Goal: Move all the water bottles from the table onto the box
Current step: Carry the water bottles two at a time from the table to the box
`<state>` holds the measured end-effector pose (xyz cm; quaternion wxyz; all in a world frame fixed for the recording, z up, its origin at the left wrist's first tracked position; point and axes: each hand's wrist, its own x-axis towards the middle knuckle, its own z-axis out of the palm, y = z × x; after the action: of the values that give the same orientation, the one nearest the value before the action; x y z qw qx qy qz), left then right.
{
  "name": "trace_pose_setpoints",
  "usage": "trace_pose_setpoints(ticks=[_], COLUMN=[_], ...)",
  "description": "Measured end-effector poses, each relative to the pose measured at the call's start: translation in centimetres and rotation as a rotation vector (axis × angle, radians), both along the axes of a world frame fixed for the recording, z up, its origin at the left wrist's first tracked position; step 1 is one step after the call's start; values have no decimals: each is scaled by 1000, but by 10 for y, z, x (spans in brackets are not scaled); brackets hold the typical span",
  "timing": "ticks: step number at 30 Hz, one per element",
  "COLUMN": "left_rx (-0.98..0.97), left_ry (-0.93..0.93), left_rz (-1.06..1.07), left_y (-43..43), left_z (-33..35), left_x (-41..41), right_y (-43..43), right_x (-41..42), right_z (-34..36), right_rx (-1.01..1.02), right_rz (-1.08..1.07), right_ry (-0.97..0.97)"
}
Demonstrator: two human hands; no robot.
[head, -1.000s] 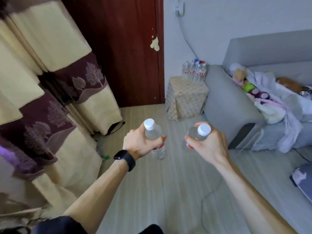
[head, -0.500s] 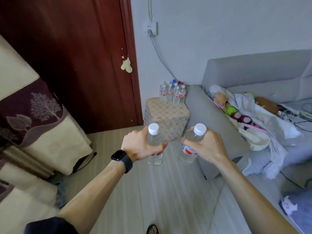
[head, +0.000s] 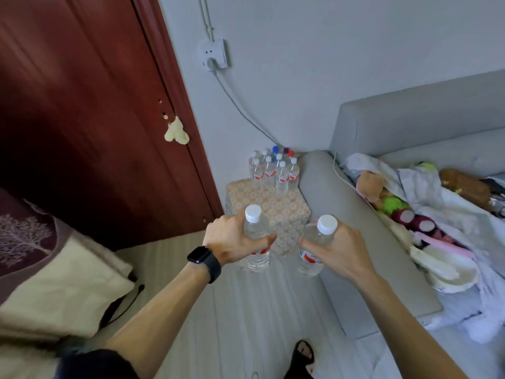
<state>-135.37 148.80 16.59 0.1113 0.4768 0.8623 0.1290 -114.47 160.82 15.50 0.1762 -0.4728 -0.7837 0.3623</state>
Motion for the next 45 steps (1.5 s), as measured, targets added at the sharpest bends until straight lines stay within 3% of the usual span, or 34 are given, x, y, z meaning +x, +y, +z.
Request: trace_pose_setpoints(ticks=[13, 24, 32, 39, 45], left_rx=[3, -43, -143, -194, -206], left_ry=[-137, -588, -830, -795, -704], left_rz=[190, 247, 310, 519, 604], left_y=[182, 316, 374, 409, 415], left_z=[-59, -156, -206, -246, -287], left_x=[-95, -212, -235, -220, -211], right_y=[213, 328, 382, 423, 444], right_x=[-123, -240, -277, -290, -298], right_z=[-30, -105, -172, -234, -279], right_rx=[2, -212, -366, -403, -255], right_rz=[184, 229, 177, 338, 506], right_ry=[-122, -170, -264, -431, -571])
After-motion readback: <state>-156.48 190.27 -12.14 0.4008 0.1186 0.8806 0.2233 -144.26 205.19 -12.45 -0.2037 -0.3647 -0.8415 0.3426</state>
